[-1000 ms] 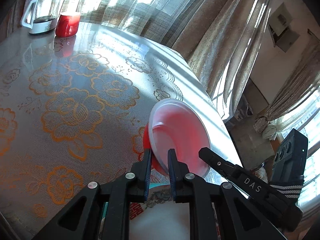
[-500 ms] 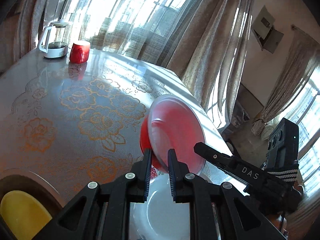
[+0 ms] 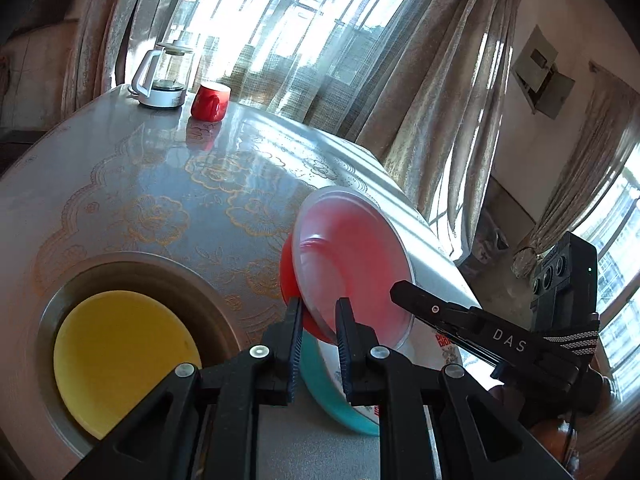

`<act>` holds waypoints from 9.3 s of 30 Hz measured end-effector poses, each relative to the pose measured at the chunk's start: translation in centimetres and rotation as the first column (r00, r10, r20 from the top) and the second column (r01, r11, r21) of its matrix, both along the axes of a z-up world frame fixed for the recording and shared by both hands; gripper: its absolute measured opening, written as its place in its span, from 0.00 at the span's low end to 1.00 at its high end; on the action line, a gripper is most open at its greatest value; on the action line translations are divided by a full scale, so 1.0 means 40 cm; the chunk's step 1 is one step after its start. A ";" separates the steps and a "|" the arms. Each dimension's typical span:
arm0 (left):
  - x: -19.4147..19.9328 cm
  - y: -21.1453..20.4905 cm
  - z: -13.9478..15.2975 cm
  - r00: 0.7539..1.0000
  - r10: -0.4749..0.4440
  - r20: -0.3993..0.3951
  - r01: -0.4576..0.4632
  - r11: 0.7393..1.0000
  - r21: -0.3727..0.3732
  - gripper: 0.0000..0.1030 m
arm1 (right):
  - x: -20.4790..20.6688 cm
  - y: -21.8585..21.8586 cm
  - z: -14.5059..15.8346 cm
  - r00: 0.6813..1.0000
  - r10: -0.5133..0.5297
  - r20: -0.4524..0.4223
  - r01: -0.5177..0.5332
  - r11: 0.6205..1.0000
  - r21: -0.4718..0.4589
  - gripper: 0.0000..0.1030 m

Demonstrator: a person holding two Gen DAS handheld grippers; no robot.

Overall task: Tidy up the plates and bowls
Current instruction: 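Carry the red bowl with the right gripper over the steel bowl, then lower the red bowl into the yellow bowl and open the right gripper, then move the right tool to the steel bowl rim, then grip the steel bowl rim with the right gripper and lift the nested bowls, then carry the nested bowls with the right gripper over the plate stack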

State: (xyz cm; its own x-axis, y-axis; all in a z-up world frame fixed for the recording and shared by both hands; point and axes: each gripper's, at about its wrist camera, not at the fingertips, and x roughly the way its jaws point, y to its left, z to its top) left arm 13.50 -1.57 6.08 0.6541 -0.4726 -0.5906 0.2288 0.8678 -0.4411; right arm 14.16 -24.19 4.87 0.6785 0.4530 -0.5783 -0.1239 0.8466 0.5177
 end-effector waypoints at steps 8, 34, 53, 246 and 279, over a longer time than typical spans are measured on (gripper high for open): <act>-0.078 0.074 -0.006 0.999 0.043 0.009 -0.042 0.999 -0.014 0.15 | -0.044 0.066 -0.019 0.998 0.055 0.000 -0.055 0.998 0.014 0.11; -0.177 0.301 -0.069 0.970 0.233 -0.064 -0.235 0.971 -0.029 0.15 | -0.053 0.320 -0.071 0.963 0.265 -0.043 -0.265 0.964 0.002 0.11; -0.150 0.317 -0.142 0.959 0.243 -0.146 -0.246 0.969 -0.007 0.15 | -0.034 0.356 -0.122 0.959 0.266 -0.102 -0.275 0.958 -0.081 0.14; -0.182 0.370 -0.188 0.962 0.272 -0.001 -0.268 0.949 0.163 0.24 | -0.065 0.365 -0.143 0.933 0.339 -0.123 -0.360 0.902 -0.238 0.25; -0.217 0.192 -0.057 0.983 0.125 0.137 -0.151 0.969 0.197 0.26 | -0.182 0.193 -0.042 0.968 0.239 0.077 -0.217 0.951 -0.222 0.24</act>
